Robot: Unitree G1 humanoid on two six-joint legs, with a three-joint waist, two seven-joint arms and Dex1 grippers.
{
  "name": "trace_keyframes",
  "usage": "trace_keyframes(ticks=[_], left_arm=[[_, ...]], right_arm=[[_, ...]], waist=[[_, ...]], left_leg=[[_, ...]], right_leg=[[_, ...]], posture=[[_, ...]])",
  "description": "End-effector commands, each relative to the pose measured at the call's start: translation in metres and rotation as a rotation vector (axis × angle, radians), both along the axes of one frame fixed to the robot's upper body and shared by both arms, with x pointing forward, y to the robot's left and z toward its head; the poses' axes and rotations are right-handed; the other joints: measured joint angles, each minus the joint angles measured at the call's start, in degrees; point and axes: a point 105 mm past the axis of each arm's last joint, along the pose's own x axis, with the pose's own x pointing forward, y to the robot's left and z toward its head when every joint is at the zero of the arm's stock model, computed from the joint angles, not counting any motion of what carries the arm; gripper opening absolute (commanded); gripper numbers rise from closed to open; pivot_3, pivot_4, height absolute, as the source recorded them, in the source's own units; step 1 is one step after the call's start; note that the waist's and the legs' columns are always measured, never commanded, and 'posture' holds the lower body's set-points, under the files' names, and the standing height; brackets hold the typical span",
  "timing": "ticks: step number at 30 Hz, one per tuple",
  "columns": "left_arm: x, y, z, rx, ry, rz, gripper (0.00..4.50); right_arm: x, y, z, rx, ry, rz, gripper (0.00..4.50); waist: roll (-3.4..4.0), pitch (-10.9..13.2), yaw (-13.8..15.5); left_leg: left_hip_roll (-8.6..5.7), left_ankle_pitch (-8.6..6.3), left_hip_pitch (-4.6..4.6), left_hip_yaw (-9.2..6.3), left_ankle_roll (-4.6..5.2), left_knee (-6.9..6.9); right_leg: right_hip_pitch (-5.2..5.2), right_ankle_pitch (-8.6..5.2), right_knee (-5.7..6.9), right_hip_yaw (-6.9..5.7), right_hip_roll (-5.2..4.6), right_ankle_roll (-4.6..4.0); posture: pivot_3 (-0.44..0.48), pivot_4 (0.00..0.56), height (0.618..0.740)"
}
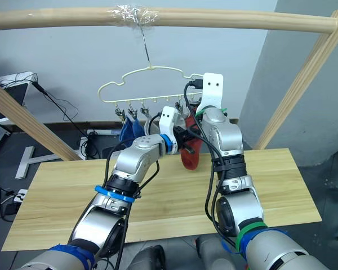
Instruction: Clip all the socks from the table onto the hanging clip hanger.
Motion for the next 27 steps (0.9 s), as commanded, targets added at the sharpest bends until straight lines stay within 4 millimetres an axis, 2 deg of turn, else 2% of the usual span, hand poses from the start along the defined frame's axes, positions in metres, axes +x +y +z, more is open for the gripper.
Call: trace_keyframes(ticks=[1,7,15,27], left_arm=[[0.010,-0.001,0.020,-0.029,-0.082,0.042,0.04],[0.017,-0.003,0.027,-0.068,-0.099,0.071,0.04],[0.015,-0.013,0.039,-0.113,-0.105,0.045,0.04],[0.013,-0.017,0.046,-0.150,-0.104,0.049,0.04]], right_arm=[[-0.003,0.001,0.026,0.020,-0.078,0.001,0.04],[-0.003,0.000,0.026,0.017,-0.079,-0.002,0.04],[-0.004,-0.001,0.026,0.018,-0.079,-0.009,0.04],[-0.004,-0.002,0.024,0.017,-0.075,-0.012,0.04]], waist=[[0.00,0.0,0.0],[0.00,0.0,-0.2],[0.00,0.0,-0.3],[0.00,0.0,-1.5]], left_leg=[[0.00,0.00,0.00,0.01,0.00,0.00],[0.00,0.00,-0.03,0.01,0.00,0.00],[-0.01,0.00,-0.04,0.01,0.00,-0.02],[-0.01,0.00,-0.04,0.00,0.00,-0.01]], right_leg=[[0.00,0.00,-0.01,0.01,0.00,0.00],[0.00,0.00,-0.04,-0.01,0.00,0.01],[0.00,0.00,-0.07,-0.02,0.00,0.02],[0.00,0.00,-0.06,-0.02,0.00,0.02]], posture=[[-0.299,0.191,0.740],[-0.299,0.191,0.740],[-0.299,0.191,0.740],[-0.313,0.185,0.740]])
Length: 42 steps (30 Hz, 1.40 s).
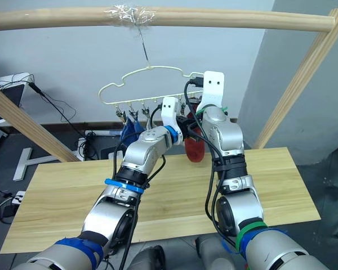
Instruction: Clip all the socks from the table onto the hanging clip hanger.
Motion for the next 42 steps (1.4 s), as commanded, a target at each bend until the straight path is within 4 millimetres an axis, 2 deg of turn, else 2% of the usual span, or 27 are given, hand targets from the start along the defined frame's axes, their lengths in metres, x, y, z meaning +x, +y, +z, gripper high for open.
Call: trace_keyframes(ticks=[1,4,11,18,19,26,30,32,34,39,42], left_arm=[[-0.002,-0.005,0.025,-0.041,-0.070,-0.010,0.04],[-0.002,-0.004,0.026,-0.045,-0.071,-0.008,0.04],[-0.001,-0.003,0.028,-0.055,-0.071,-0.001,0.00],[-0.001,-0.004,0.028,-0.076,-0.055,-0.006,0.00],[-0.001,-0.003,0.028,-0.079,-0.048,-0.009,0.52],[-0.012,0.007,0.014,-0.027,-0.036,-0.026,2.55],[-0.029,0.023,0.002,0.012,-0.032,-0.042,3.93],[-0.037,0.032,-0.003,0.019,-0.024,-0.044,4.48],[-0.052,0.043,-0.014,0.043,-0.007,-0.046,4.48],[-0.071,0.071,-0.029,0.070,0.013,0.024,4.48],[-0.082,0.103,-0.039,0.073,-0.020,0.159,4.48]], right_arm=[[-0.003,-0.001,0.019,0.014,-0.062,-0.007,0.04],[-0.003,0.000,0.018,0.017,-0.059,0.002,0.04],[-0.004,0.001,0.016,0.016,-0.045,0.009,2.50],[-0.004,0.002,0.016,0.010,-0.046,0.012,2.50],[-0.005,0.002,0.016,0.009,-0.046,0.014,2.53],[-0.015,-0.002,0.010,-0.029,-0.056,0.093,2.53],[-0.031,-0.003,-0.004,-0.084,-0.060,0.190,2.53],[-0.042,-0.005,-0.013,-0.109,-0.057,0.238,2.53],[-0.054,-0.012,-0.027,-0.152,-0.045,0.274,2.53],[-0.076,-0.030,-0.049,-0.228,-0.036,0.316,2.53],[-0.095,-0.041,-0.064,-0.267,-0.048,0.360,2.53]], waist=[[0.00,0.0,-0.1],[0.00,0.0,-0.2],[0.00,0.0,-0.2],[0.00,0.0,-0.3],[0.00,0.0,-0.3],[0.00,0.0,-0.3],[0.01,0.0,-0.3],[0.01,0.0,-0.3],[0.01,0.0,-0.3],[0.01,0.0,-0.2],[0.01,0.0,-0.1]], left_leg=[[0.00,0.00,0.00,0.00,0.00,0.00],[0.00,0.00,0.00,0.01,0.00,0.00],[0.00,0.00,0.00,0.01,0.00,0.00],[0.00,0.00,0.00,0.01,0.00,0.00],[0.00,0.00,0.00,0.00,0.00,0.00],[0.00,0.00,0.01,0.00,0.00,-0.03],[0.03,0.00,0.02,-0.03,-0.01,-0.03],[0.04,0.01,0.02,-0.04,-0.01,-0.03],[0.05,0.01,0.02,-0.04,-0.01,-0.01],[0.02,0.01,0.05,-0.05,-0.02,0.08],[0.01,0.01,0.10,-0.04,-0.01,0.10]], right_leg=[[0.00,0.00,0.00,0.00,0.00,0.00],[0.00,0.00,0.01,0.00,0.00,0.00],[0.00,0.00,0.01,0.01,0.00,0.00],[0.00,0.00,0.01,0.00,0.00,0.00],[0.00,0.00,0.01,0.00,0.00,0.00],[0.00,-0.02,-0.01,0.01,0.00,0.04],[0.00,-0.04,0.03,0.01,0.01,0.07],[0.00,-0.05,0.05,0.01,0.01,0.08],[-0.01,-0.05,0.08,0.02,0.01,0.08],[0.02,-0.21,0.13,0.04,0.00,0.36],[0.07,-0.23,0.12,0.05,0.00,0.40]], posture=[[-0.313,0.185,0.740],[-0.313,0.185,0.740],[-0.306,0.189,0.740],[-0.309,0.191,0.740],[-0.309,0.191,0.740],[-0.304,0.196,0.740],[-0.299,0.197,0.740],[-0.297,0.197,0.740],[-0.295,0.196,0.740],[-0.297,0.197,0.740],[-0.298,0.197,0.740]])
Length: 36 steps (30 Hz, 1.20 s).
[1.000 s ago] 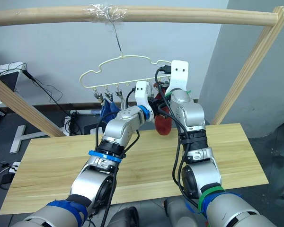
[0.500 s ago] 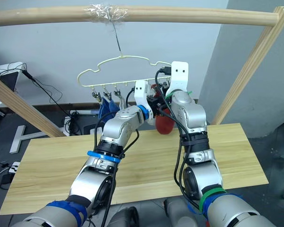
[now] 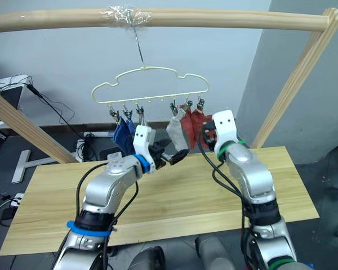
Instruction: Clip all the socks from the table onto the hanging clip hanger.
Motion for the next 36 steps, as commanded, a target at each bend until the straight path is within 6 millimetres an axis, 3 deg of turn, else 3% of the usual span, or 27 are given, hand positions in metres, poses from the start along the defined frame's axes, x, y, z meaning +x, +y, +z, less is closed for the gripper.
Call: trace_keyframes(ticks=[1,9,14,19,23,36], left_arm=[[-0.013,0.032,0.008,0.002,-0.107,0.132,4.48],[-0.069,0.108,-0.007,0.048,-0.145,0.402,4.48],[-0.107,0.142,-0.041,0.083,-0.013,0.507,4.48],[-0.139,0.146,-0.055,0.052,0.040,0.569,4.48],[-0.157,0.132,-0.062,0.018,0.062,0.595,4.48],[-0.165,0.122,-0.060,-0.077,0.053,0.629,4.48]], right_arm=[[-0.023,0.000,0.005,-0.010,-0.085,0.090,2.53],[-0.059,-0.027,-0.034,-0.029,-0.070,0.074,2.53],[-0.075,-0.036,-0.049,-0.038,-0.060,0.078,2.53],[-0.090,-0.039,-0.057,-0.015,-0.059,0.100,2.53],[-0.096,-0.041,-0.060,0.000,-0.053,0.092,2.53],[-0.103,-0.040,-0.069,-0.012,-0.006,0.106,2.53]], waist=[[0.00,0.0,-0.1],[-0.01,0.0,0.2],[-0.02,0.0,0.1],[-0.08,0.0,0.2],[-0.11,-0.1,0.4],[-0.28,0.0,1.6]], left_leg=[[0.01,0.00,0.02,0.00,0.00,-0.01],[0.15,0.00,0.12,0.01,0.00,-0.05],[0.05,0.03,0.52,0.24,0.06,-0.03],[0.11,0.00,0.78,0.20,0.06,-0.24],[0.11,-0.01,0.78,0.15,0.05,-0.33],[0.10,-0.02,0.79,0.20,0.03,-0.67]], right_leg=[[0.01,0.00,0.00,0.00,0.00,0.00],[0.02,-0.02,0.00,0.03,-0.02,-0.02],[0.38,-0.03,-0.19,0.15,-0.11,-0.04],[0.71,-0.18,-0.51,0.15,-0.21,-0.31],[0.70,-0.29,-0.56,0.10,-0.22,-0.50],[0.67,-0.42,-0.82,0.13,-0.20,-0.73]], posture=[[-0.299,0.197,0.740],[-0.268,0.202,0.740],[-0.256,0.204,0.740],[-0.250,0.204,0.740],[-0.238,0.206,0.740],[-0.214,0.225,0.740]])
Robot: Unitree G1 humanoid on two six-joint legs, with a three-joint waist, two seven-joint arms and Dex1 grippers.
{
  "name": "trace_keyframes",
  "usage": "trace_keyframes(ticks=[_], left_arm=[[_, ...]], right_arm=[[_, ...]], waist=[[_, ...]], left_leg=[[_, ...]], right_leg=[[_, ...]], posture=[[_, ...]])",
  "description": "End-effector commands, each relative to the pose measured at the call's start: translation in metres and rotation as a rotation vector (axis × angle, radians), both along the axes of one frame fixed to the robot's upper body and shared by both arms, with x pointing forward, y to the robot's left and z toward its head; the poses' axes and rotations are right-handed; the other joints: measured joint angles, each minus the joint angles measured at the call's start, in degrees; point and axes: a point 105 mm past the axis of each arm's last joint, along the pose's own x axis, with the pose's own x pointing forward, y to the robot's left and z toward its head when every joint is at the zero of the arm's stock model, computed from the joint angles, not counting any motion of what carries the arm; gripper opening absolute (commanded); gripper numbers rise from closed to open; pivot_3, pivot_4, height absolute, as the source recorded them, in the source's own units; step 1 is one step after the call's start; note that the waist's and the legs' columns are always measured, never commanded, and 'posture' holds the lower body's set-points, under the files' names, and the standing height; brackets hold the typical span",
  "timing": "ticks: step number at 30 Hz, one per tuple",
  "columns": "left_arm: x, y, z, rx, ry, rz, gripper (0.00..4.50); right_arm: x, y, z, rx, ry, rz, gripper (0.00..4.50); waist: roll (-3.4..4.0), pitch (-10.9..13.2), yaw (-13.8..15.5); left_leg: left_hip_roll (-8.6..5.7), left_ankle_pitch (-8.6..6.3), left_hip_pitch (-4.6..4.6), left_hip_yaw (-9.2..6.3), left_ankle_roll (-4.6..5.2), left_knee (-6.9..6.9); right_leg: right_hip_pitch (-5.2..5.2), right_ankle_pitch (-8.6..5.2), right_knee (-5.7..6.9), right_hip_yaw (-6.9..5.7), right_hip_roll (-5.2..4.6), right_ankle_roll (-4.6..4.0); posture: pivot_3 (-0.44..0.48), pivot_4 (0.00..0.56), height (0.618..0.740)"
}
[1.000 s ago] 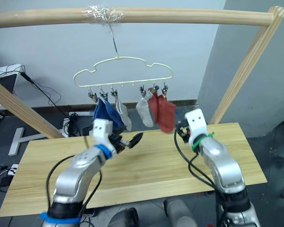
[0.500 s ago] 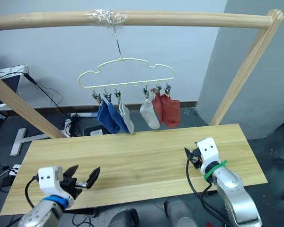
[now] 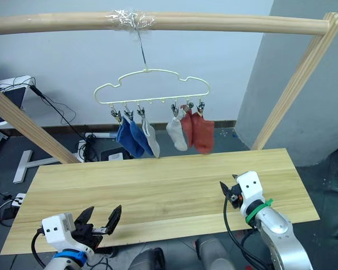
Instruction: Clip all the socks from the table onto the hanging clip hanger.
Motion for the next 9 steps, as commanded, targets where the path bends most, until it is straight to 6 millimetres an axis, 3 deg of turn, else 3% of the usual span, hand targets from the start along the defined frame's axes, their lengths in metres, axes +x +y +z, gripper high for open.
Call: trace_keyframes(ticks=[1,9], left_arm=[[-0.0021,-0.0069,0.0148,-0.047,-0.067,-0.021,4.48],[-0.0007,-0.0164,0.0192,-0.070,-0.097,-0.080,4.48]], right_arm=[[-0.0027,0.0041,0.0149,0.009,-0.050,0.030,2.53],[-0.0025,0.0030,0.0160,0.001,-0.052,0.030,2.53]], waist=[[0.00,0.0,0.5],[-0.01,0.0,1.3]], left_leg=[[0.00,0.00,0.01,0.00,0.00,-0.04],[0.00,-0.01,0.03,-0.01,-0.01,-0.15]], right_leg=[[-0.01,0.04,0.00,-0.01,0.00,0.07],[-0.05,-0.02,-0.01,-0.04,0.03,-0.02]], posture=[[-0.214,0.224,0.740],[-0.224,0.215,0.740]])
